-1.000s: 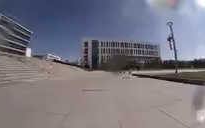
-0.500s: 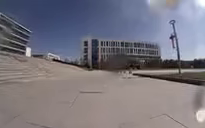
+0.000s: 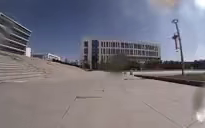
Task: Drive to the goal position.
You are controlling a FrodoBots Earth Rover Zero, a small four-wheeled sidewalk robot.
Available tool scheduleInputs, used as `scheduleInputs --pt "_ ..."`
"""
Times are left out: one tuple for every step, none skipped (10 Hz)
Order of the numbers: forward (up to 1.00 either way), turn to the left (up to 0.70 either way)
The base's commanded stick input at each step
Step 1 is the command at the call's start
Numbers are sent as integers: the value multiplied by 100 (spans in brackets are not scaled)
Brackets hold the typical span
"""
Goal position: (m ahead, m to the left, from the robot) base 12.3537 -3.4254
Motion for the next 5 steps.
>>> scheduleInputs --pt "70 0" --pt "70 0" --pt "70 0" --pt "70 0" --pt "70 0"
